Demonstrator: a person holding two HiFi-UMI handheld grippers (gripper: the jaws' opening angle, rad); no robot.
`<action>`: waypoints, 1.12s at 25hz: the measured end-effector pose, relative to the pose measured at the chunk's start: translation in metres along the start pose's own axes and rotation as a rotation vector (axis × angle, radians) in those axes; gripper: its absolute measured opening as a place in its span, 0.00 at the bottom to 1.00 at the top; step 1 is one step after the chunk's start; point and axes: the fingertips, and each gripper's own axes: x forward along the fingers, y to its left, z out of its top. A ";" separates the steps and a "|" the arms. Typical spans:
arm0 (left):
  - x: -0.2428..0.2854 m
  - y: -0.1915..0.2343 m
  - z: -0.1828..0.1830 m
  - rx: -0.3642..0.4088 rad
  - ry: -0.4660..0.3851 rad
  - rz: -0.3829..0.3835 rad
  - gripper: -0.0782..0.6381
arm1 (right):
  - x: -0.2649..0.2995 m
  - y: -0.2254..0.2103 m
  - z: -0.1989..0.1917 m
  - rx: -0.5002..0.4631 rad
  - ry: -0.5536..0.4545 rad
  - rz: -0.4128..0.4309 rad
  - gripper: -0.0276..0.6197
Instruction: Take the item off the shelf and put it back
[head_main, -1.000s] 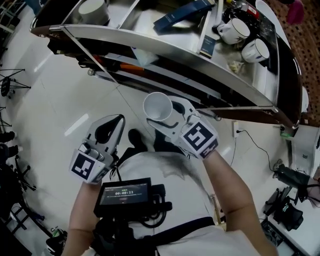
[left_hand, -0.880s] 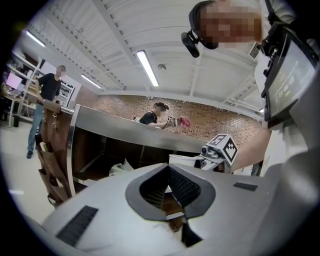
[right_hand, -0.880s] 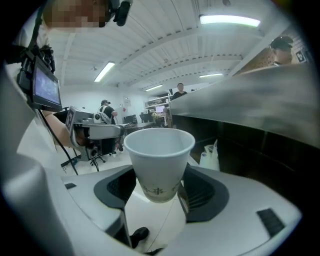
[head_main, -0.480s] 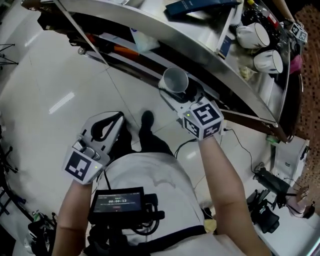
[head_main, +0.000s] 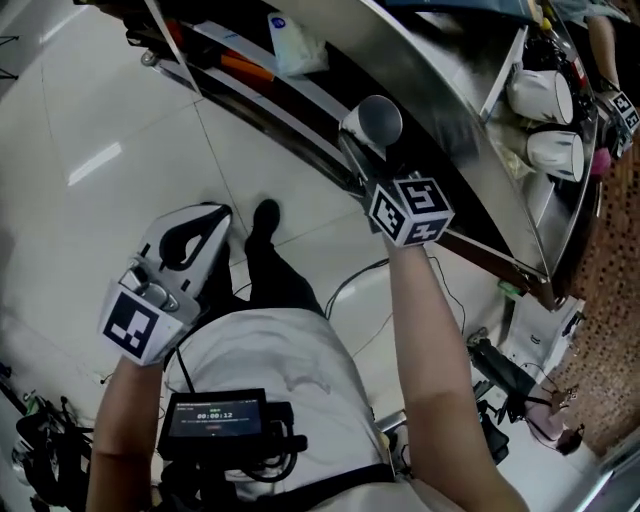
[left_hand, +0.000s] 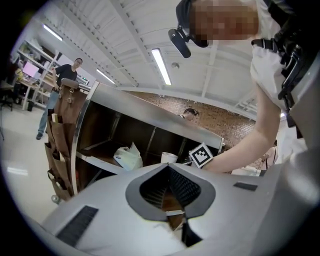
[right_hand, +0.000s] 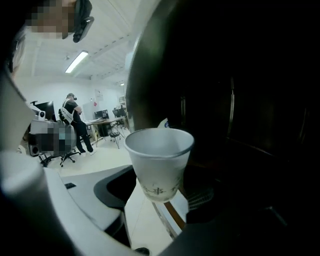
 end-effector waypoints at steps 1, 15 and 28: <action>0.000 0.000 -0.003 -0.003 0.003 0.001 0.12 | 0.002 -0.008 0.001 0.001 -0.003 -0.016 0.47; -0.002 -0.004 -0.044 -0.064 0.070 0.009 0.12 | 0.030 -0.115 -0.010 0.085 0.014 -0.301 0.48; -0.003 0.001 -0.048 -0.065 0.081 0.004 0.12 | 0.035 -0.143 -0.026 0.114 0.053 -0.380 0.55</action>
